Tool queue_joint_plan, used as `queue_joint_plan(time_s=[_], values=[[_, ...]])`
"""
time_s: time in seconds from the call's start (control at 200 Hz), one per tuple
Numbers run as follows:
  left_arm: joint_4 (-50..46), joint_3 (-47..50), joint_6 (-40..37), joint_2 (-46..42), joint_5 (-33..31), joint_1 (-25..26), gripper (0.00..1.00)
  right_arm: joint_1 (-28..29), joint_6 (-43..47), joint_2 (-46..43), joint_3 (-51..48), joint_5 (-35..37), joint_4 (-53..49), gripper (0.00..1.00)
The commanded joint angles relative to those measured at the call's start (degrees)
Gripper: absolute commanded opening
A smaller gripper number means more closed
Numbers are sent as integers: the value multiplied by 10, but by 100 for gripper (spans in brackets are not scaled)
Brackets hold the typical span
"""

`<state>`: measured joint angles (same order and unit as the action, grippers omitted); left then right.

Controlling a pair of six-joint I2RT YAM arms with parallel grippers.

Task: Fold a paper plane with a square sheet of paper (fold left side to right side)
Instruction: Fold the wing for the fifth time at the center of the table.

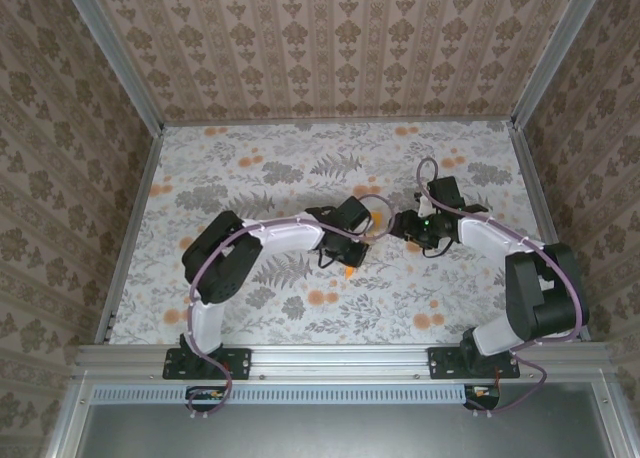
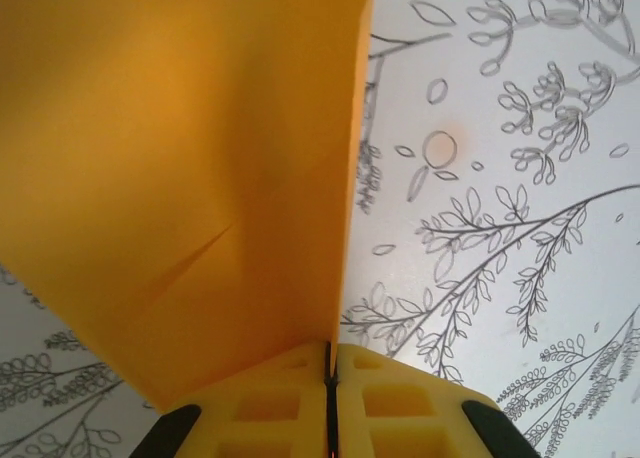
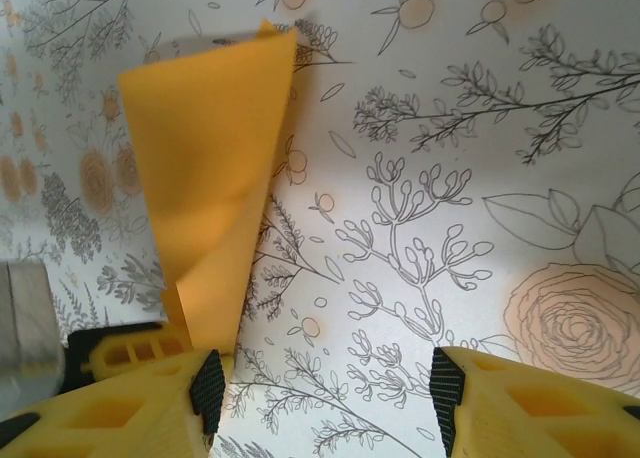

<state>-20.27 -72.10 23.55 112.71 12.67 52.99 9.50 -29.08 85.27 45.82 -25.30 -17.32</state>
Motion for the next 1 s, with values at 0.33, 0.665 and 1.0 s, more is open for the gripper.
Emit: queue_joint_plan(time_s=[0.33, 0.665, 1.0], values=[[272, 138, 158, -61, 161, -62, 7, 22, -52, 3, -70, -49, 168, 60], [379, 201, 218, -81, 194, -83, 5, 57, -71, 50, -59, -56, 244, 61], [447, 243, 251, -76, 211, -97, 5, 91, -92, 96, -30, -44, 281, 61]])
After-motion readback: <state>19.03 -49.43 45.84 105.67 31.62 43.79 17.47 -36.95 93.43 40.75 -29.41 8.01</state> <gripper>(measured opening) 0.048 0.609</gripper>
